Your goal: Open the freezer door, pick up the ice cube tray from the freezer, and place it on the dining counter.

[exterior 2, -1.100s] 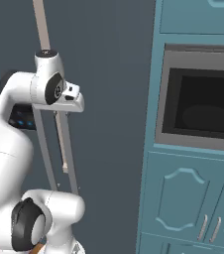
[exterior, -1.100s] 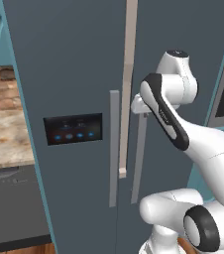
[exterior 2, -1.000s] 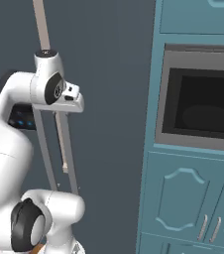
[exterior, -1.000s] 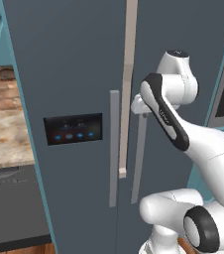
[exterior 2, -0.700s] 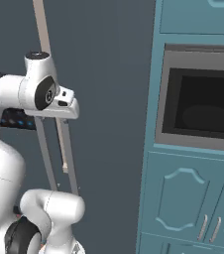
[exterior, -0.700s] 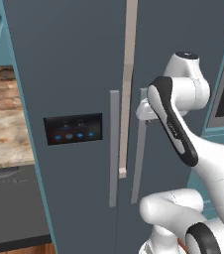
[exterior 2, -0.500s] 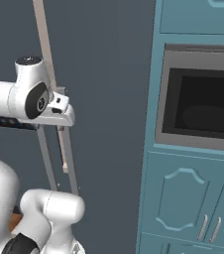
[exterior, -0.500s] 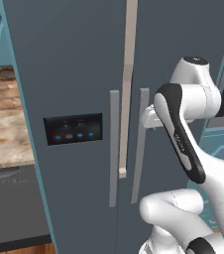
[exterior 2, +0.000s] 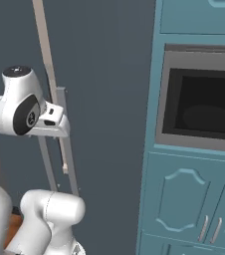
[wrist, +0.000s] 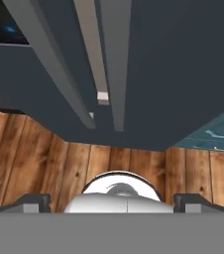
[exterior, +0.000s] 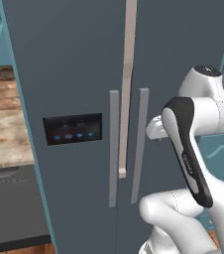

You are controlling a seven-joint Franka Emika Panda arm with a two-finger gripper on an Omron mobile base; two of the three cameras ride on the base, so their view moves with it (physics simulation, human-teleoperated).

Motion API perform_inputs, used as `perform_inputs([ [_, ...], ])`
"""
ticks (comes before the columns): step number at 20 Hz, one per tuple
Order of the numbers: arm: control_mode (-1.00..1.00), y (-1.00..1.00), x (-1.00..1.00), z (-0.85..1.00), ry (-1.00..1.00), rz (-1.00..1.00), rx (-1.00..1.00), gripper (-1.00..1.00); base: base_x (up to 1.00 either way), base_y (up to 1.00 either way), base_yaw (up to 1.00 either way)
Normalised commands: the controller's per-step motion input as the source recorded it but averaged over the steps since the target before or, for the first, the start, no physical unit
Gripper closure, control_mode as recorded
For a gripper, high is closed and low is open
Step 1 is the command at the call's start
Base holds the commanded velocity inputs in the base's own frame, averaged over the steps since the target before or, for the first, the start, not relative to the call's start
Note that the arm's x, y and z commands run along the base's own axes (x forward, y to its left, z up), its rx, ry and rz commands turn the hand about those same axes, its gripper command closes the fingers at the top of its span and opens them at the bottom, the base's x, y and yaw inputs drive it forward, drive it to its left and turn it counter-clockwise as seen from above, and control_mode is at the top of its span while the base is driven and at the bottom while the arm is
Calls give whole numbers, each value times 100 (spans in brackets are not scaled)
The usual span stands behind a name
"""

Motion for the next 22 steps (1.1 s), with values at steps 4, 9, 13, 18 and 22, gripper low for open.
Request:
perform_inputs([
  [4, 100, 0, 0, 0, 0, 0, 0, -100, 0, -47, 0],
  [9, 100, 0, 0, 0, 0, 0, 0, -100, 3, -57, 0],
  [13, 100, 0, 0, 0, 0, 0, 0, -100, 21, -25, 0],
  [18, 100, 0, 0, 0, 0, 0, 0, -100, 47, -1, 0],
  [22, 100, 0, 0, 0, 0, 0, 0, -100, 53, 0, 0],
])
